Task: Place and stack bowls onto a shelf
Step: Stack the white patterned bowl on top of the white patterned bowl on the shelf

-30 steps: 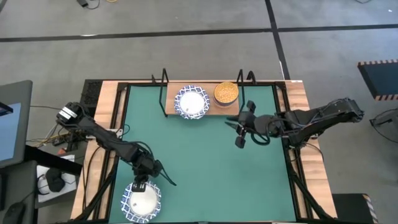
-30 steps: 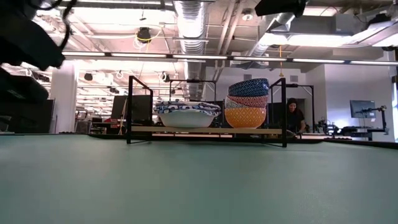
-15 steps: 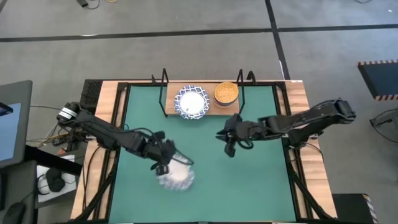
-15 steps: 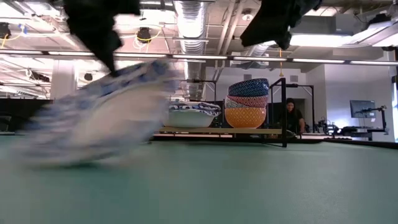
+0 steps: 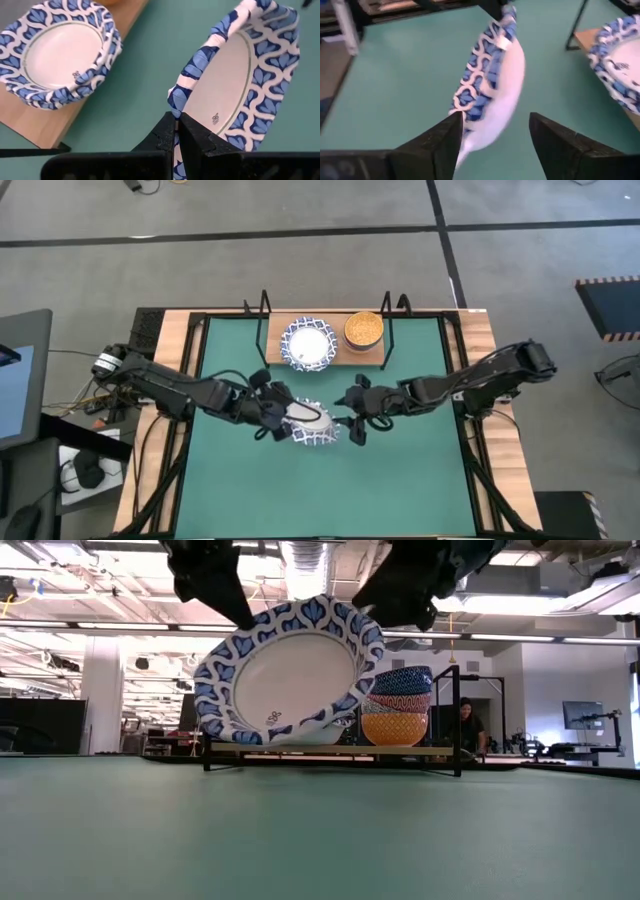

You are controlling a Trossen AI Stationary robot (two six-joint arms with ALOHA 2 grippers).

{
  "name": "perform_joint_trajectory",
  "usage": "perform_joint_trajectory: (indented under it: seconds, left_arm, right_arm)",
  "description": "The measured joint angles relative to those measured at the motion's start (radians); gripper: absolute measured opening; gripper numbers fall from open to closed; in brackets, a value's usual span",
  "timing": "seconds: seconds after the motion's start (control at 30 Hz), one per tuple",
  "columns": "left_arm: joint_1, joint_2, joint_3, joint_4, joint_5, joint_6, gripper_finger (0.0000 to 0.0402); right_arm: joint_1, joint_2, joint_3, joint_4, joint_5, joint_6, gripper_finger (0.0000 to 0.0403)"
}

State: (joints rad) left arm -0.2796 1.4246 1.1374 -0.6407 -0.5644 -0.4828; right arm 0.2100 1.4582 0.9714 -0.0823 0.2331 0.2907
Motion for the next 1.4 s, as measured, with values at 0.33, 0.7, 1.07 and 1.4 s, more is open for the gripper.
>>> perform_joint_trajectory:
  seconds: [0.33,0.7,1.07,1.4]
  left_arm:
    - [0.021,0.000,0.000,0.071,-0.036,0.030,0.0000]
    - [0.062,-0.045,0.055,-0.040,-0.037,0.084,0.0047]
    - [0.094,-0.265,0.132,-0.162,-0.345,0.166,0.0143]
    - [0.097,-0.311,-0.004,-0.093,-0.397,0.123,0.0153]
  right_arm:
    - [-0.092,0.035,0.000,0.011,0.027,-0.008,0.0200]
    - [-0.205,0.027,0.088,-0.046,0.000,-0.131,0.0023]
    - [-0.561,0.069,0.342,-0.036,-0.096,-0.262,0.0021]
    - [-0.765,0.361,0.567,-0.315,-0.613,-0.232,0.0021]
